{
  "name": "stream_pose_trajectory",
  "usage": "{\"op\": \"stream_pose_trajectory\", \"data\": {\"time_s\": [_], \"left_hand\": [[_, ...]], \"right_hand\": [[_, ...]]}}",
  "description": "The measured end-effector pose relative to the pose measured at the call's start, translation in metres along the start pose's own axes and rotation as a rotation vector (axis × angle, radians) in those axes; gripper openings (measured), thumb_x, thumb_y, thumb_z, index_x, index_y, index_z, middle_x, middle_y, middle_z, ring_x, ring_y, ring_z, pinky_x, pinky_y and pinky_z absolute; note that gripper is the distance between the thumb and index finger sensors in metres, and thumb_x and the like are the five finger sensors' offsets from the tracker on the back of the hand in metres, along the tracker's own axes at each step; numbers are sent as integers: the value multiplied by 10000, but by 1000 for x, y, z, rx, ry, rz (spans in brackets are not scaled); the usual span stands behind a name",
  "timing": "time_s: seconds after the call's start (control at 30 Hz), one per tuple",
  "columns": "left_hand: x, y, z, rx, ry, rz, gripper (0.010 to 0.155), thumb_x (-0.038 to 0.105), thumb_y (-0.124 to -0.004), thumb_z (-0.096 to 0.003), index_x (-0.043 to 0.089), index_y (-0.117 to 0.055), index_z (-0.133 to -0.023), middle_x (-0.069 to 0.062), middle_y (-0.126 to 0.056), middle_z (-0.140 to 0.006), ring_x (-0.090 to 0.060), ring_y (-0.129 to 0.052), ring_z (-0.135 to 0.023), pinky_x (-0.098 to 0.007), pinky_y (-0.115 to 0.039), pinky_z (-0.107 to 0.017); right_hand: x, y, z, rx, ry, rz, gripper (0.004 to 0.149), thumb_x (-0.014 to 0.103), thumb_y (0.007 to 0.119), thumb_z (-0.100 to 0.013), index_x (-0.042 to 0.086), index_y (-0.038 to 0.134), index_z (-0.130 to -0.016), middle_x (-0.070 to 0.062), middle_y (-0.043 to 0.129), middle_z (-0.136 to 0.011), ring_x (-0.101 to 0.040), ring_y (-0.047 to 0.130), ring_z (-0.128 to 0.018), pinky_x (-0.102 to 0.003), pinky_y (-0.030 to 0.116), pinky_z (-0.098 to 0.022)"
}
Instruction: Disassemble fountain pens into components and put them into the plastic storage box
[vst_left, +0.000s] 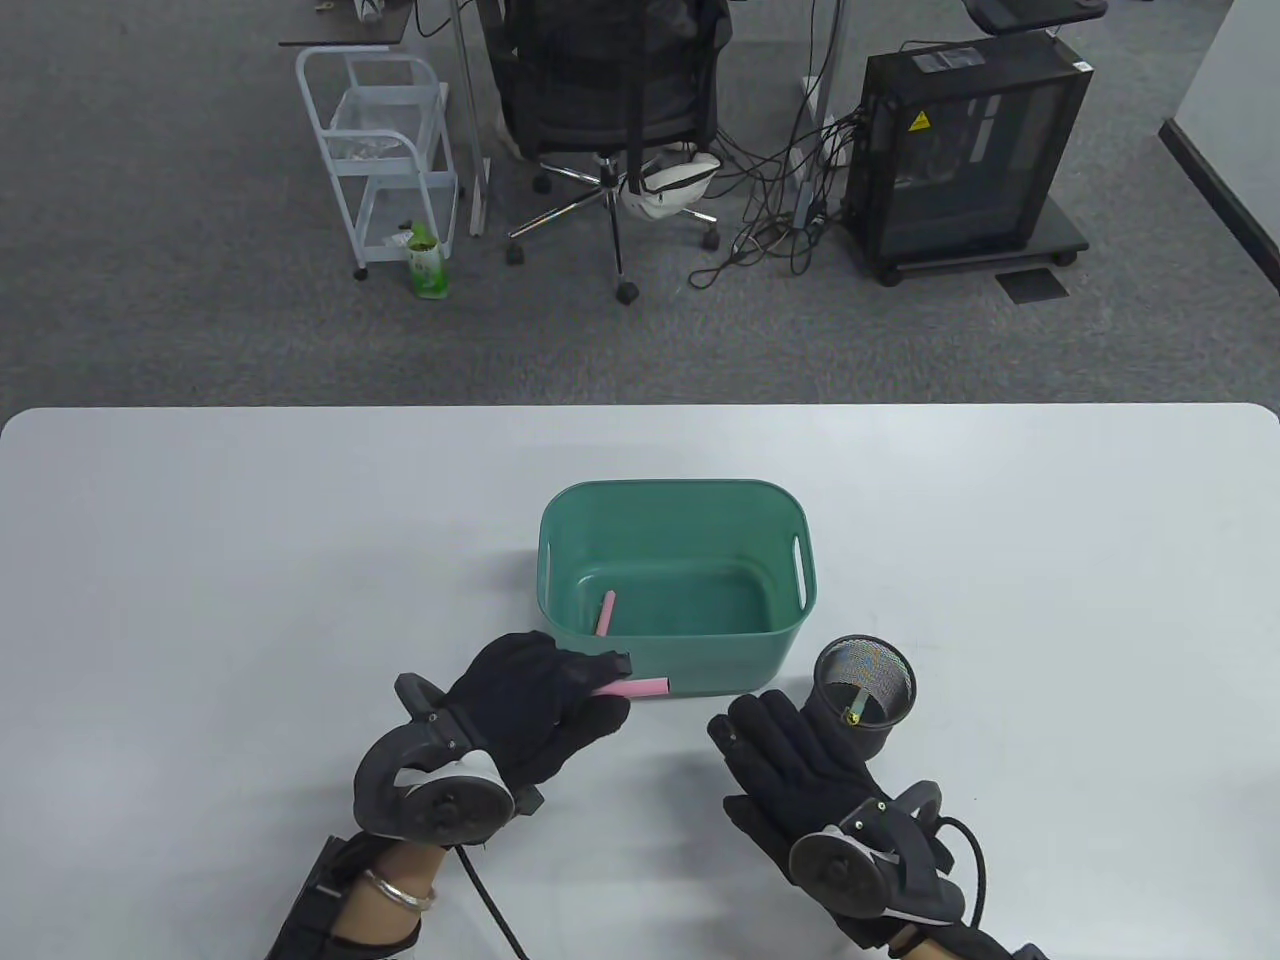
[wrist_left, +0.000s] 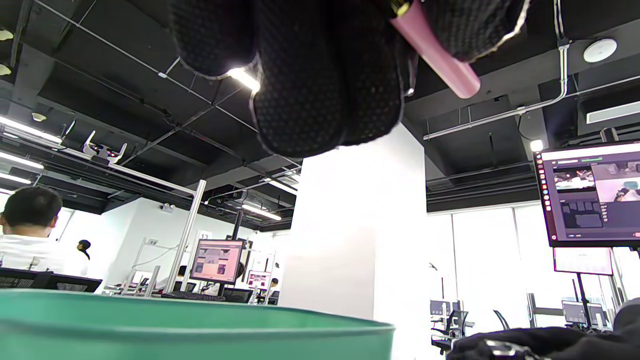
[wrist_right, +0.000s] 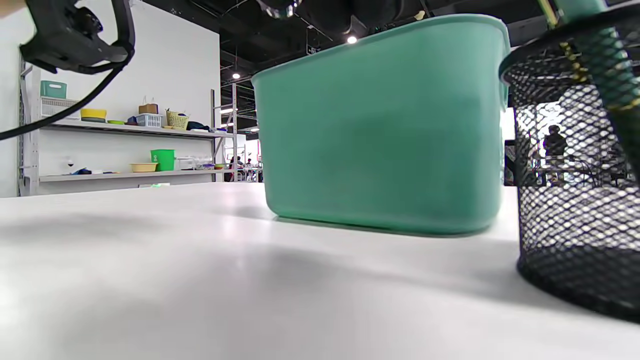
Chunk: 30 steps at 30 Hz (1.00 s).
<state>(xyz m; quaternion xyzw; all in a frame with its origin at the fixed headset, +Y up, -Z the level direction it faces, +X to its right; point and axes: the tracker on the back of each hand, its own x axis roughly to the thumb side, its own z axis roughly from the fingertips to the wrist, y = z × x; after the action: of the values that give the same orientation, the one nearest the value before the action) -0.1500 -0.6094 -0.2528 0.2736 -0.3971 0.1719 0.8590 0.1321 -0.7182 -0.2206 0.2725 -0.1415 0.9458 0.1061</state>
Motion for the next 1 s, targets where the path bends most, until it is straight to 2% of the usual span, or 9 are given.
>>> {"op": "stream_pose_trajectory", "data": {"time_s": [0.27,0.47,0.77,1.0], "left_hand": [[11,-17,-6,-65,0,-57,479,499,-671,-645,142,-855,-906,17,-1026,-724,-157,-1053,-581,-453,-774,-657],[10,-28,-15,-80,91,-136,472,496,-694,-643,141,-855,-909,26,-1030,-755,-155,-1058,-623,-465,-754,-687],[-11,-59,-57,-297,279,-163,467,493,-696,-648,151,-840,-931,15,-1021,-808,-190,-1029,-715,-515,-689,-744],[-27,-87,-74,-438,367,-161,463,490,-696,-650,157,-829,-944,16,-1010,-831,-201,-1009,-748,-536,-656,-765]], "right_hand": [[1,0,1,7,-11,1,644,511,531,-561,259,507,-1153,-40,467,-1209,-278,482,-1114,-459,364,-830],[1,1,1,12,-15,-6,645,512,533,-560,258,508,-1152,-40,468,-1208,-278,486,-1113,-459,366,-829],[3,0,1,17,-21,-14,645,514,536,-559,259,512,-1150,-40,472,-1207,-278,488,-1111,-459,368,-828],[4,-1,2,14,-35,-21,645,513,538,-558,259,513,-1150,-39,472,-1207,-278,489,-1111,-459,367,-828]]}}
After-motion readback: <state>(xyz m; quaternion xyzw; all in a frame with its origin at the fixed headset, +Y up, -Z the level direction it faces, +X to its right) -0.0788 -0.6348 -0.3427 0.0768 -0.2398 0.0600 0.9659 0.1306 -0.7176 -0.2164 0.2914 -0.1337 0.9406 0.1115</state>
